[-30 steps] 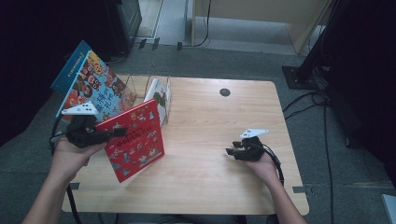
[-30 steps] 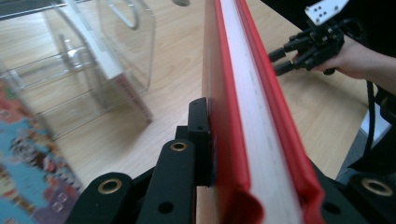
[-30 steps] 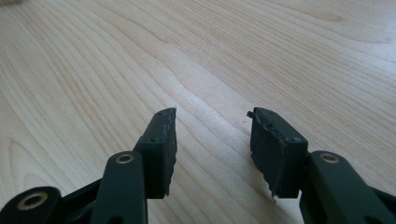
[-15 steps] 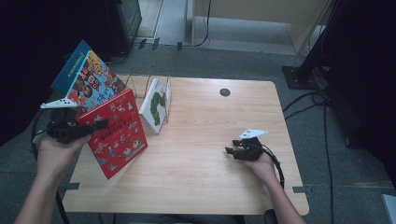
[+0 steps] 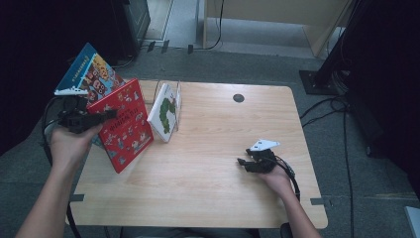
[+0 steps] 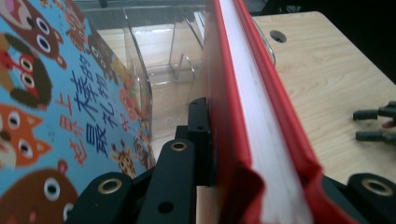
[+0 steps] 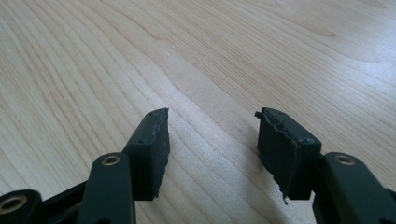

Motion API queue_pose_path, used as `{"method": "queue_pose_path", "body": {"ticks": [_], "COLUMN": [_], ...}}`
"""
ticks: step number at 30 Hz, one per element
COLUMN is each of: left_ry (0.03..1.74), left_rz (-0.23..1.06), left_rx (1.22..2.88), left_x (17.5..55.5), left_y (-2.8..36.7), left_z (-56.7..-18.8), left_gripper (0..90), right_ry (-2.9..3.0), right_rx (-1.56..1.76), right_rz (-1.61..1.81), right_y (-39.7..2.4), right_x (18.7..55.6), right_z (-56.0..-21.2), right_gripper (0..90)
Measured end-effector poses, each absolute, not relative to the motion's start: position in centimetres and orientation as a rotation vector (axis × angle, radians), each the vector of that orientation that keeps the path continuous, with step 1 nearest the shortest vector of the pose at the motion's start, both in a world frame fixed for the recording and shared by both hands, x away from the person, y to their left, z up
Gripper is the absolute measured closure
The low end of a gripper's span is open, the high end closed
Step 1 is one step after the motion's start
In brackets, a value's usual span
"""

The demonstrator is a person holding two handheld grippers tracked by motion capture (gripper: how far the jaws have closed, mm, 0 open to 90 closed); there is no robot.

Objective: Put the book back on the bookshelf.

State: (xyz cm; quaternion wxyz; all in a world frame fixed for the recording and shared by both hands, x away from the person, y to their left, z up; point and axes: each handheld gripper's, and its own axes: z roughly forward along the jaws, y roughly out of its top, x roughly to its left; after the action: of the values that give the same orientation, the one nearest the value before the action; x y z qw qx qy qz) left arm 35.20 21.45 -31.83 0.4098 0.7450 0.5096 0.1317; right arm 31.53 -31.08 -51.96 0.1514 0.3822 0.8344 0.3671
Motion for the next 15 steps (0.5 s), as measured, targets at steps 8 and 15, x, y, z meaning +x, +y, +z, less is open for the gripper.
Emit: {"method": "queue_pose_path", "body": {"ticks": [8, 15], "left_ry": [1.308, 1.311], "left_rz": [0.365, 0.393], "left_rx": [1.837, 1.812], "left_x": [37.3, 39.0], "left_y": [21.5, 21.0], "left_z": [-31.8, -31.5], "left_gripper": [80.3, 80.4], "right_ry": [2.345, 2.339], "right_rx": [1.089, 1.096], "right_rz": [1.108, 1.106], "right_y": [-31.3, -31.2], "right_x": [31.0, 31.0], "right_z": [-52.5, -52.5], "right_gripper": [42.3, 42.3]}}
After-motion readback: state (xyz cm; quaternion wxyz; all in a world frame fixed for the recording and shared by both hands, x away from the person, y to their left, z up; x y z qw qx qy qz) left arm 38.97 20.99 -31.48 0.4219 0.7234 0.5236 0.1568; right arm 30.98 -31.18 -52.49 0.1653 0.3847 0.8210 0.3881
